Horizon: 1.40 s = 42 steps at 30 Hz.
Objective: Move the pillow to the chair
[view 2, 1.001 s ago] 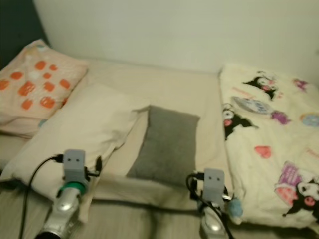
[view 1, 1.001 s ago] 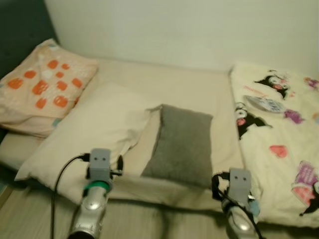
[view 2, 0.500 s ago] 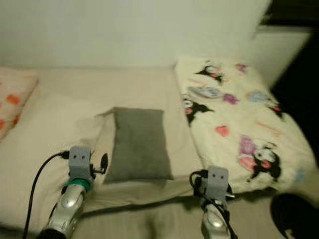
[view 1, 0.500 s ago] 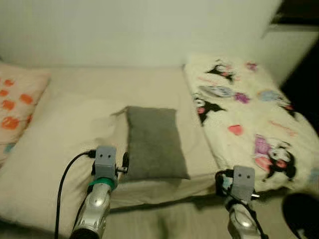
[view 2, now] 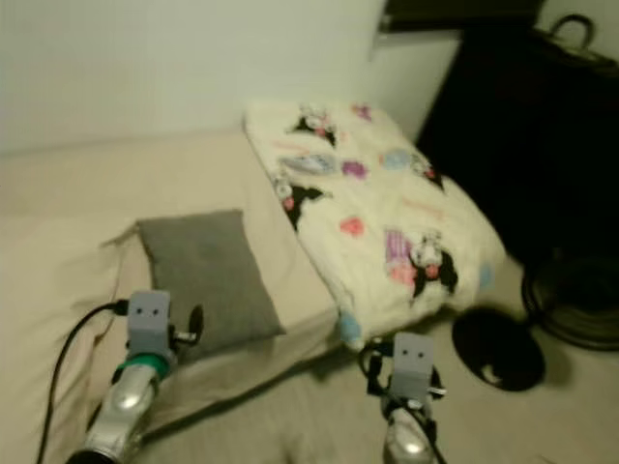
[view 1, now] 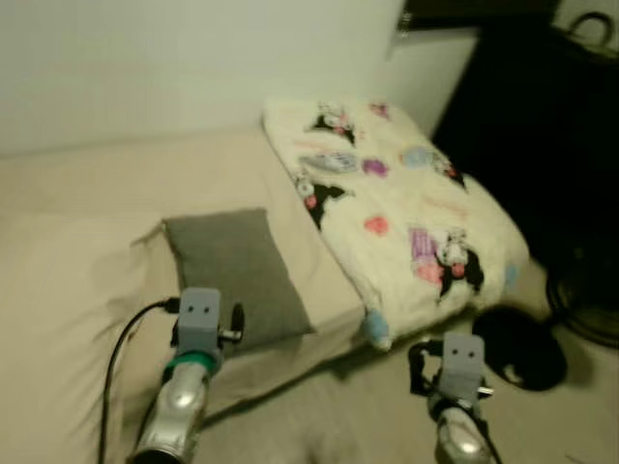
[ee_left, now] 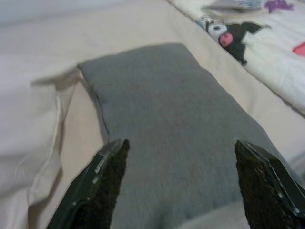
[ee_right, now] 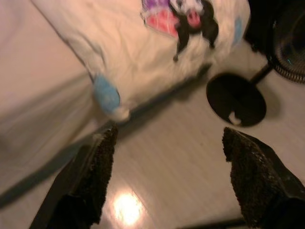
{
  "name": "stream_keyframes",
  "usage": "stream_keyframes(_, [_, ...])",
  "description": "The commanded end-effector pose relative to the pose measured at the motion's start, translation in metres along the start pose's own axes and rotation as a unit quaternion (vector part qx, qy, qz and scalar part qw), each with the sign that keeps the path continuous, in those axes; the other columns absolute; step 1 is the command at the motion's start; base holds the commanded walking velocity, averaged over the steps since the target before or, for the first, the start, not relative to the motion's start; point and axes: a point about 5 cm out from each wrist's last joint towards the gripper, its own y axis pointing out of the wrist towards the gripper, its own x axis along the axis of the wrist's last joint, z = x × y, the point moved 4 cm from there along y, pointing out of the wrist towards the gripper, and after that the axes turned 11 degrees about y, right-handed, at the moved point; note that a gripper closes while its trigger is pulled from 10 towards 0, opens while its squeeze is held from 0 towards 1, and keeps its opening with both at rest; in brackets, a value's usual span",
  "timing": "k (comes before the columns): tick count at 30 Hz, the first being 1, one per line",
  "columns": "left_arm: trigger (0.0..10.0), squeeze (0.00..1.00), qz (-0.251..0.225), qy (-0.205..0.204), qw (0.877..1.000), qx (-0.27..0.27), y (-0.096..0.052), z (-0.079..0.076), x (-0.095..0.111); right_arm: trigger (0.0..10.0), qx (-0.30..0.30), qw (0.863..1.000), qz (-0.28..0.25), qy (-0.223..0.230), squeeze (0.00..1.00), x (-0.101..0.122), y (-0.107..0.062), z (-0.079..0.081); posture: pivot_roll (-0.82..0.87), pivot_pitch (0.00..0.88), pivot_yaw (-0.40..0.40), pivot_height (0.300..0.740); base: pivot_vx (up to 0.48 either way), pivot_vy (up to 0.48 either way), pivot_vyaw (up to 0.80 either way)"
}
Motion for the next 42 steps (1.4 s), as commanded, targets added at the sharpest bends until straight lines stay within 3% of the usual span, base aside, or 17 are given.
stream_keyframes(1, [10.0,0.0,0.008,0.001,1.0,-0.004,-0.003,-0.003,-0.006,10.0,0.011,1.0,0.003,-0.007,0.0,-0.001,0.0,0.004,0.03,0.0,0.024,0.74,0.0,0.0,0.0])
stream_keyframes(16, [10.0,0.0,0.002,0.009,1.0,-0.003,-0.004,-0.008,-0.003,10.0,0.035,0.997,0.0,-0.063,0.0,-0.003,-0.002,0.015,0.03,0.0,0.021,0.74,0.293,0.0,0.21])
stream_keyframes(32, [10.0,0.0,0.001,0.043,0.999,0.009,-0.001,-0.009,0.001,10.0,0.012,0.998,-0.001,-0.064,0.0,-0.002,0.0,0.004,0.04,0.0,0.012,0.74,0.099,0.0,0.0])
stream_keyframes(40, [10.0,0.0,0.003,0.024,1.0,0.012,-0.002,-0.013,0.001,10.0,0.025,0.997,-0.009,-0.071,0.0,0.002,0.001,0.004,0.04,0.0,0.001,0.74,0.0,0.0,0.0])
stream_keyframes(42, [10.0,0.0,0.013,0.006,1.0,0.012,-0.003,-0.015,-0.002,10.0,0.045,0.996,-0.005,-0.077,0.0,0.0,0.001,0.011,0.05,0.0,-0.007,0.74,0.0,0.0,0.0])
